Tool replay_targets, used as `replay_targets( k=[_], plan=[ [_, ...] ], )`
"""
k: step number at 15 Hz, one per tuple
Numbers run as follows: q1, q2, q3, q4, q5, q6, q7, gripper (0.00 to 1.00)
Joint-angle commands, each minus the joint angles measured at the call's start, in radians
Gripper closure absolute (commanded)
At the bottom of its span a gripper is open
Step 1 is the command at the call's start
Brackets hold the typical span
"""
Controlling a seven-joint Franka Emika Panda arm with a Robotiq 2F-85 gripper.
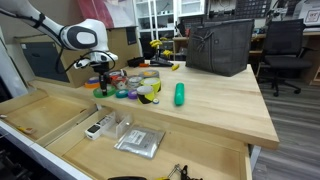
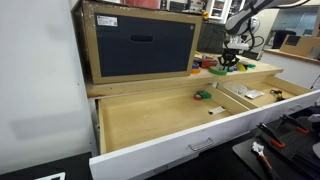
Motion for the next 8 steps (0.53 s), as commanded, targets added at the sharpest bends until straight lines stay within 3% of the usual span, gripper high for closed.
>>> replay_targets(
  k=[1,5,6,8],
  plan=[
    [0.023,0.021,0.007,0.033,0.008,0.030,0.022,0.94],
    [0.046,0.030,0.011,0.049,0.004,0.041,0.026,0.94],
    [0.049,0.034,0.011,0.054,0.003,0.040,0.025,0.51],
    [0.053,0.036,0.011,0.055,0.004,0.052,0.023,0.44]
  ],
)
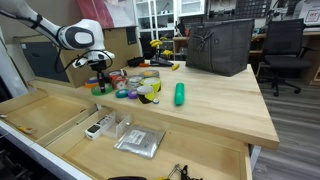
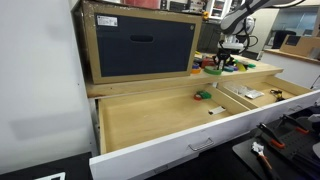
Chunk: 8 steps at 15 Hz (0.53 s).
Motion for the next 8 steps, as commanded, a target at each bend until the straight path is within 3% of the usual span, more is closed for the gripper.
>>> replay_targets(
  k=[1,6,8],
  plan=[
    [0.007,0.018,-0.002,0.028,0.002,0.033,0.017,0.36],
    [0.002,-0.054,-0.008,-0.052,-0.011,0.137,-0.026,0.01],
    [-0.005,-0.102,-0.005,-0.094,-0.007,0.181,-0.061,0.00]
  ],
)
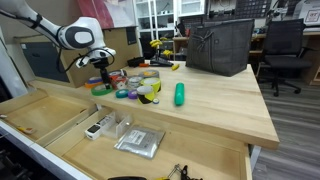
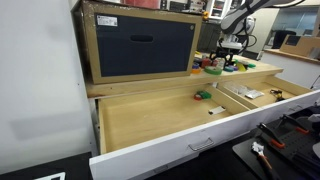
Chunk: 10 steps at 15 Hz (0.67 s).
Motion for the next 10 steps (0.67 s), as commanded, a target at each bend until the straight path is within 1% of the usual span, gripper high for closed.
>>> replay_targets(
  k=[1,4,6,8,10],
  plan=[
    [-0.009,-0.126,0.003,-0.115,-0.004,0.075,-0.081,0.00],
    [-0.019,-0.207,0.019,-0.179,0.005,0.082,-0.166,0.00],
    [-0.023,-0.268,0.040,-0.227,0.033,0.064,-0.209,0.00],
    [-0.015,-0.327,0.060,-0.274,0.043,0.044,-0.222,0.00],
    [0.001,-0.381,0.080,-0.317,0.028,0.032,-0.208,0.00]
  ],
)
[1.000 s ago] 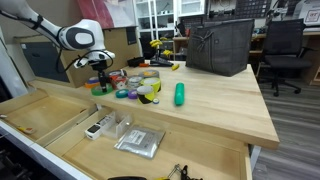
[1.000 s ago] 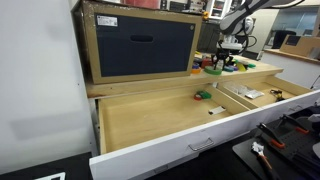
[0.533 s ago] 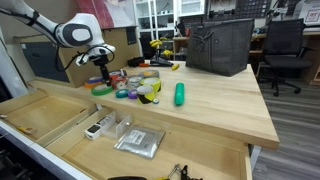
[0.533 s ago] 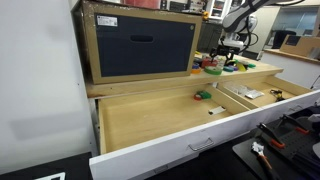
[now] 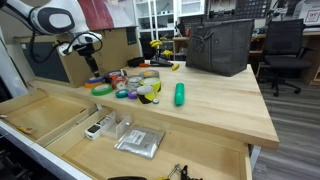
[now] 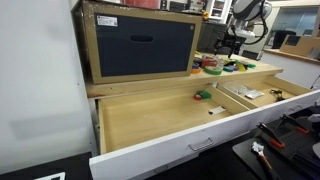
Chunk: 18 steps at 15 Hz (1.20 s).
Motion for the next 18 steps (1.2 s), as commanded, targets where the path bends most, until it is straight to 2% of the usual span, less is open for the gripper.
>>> replay_targets(
  k=[1,4,12,18],
  plan=[
    [0.017,-0.130,0.039,-0.113,0.004,-0.031,-0.006,0.00],
    [0.031,-0.190,0.070,-0.155,-0.017,-0.082,0.014,0.00],
    [0.048,-0.336,0.137,-0.214,-0.080,-0.313,0.003,0.00],
    [0.039,-0.427,0.155,-0.219,-0.145,-0.394,-0.023,0.00]
  ],
)
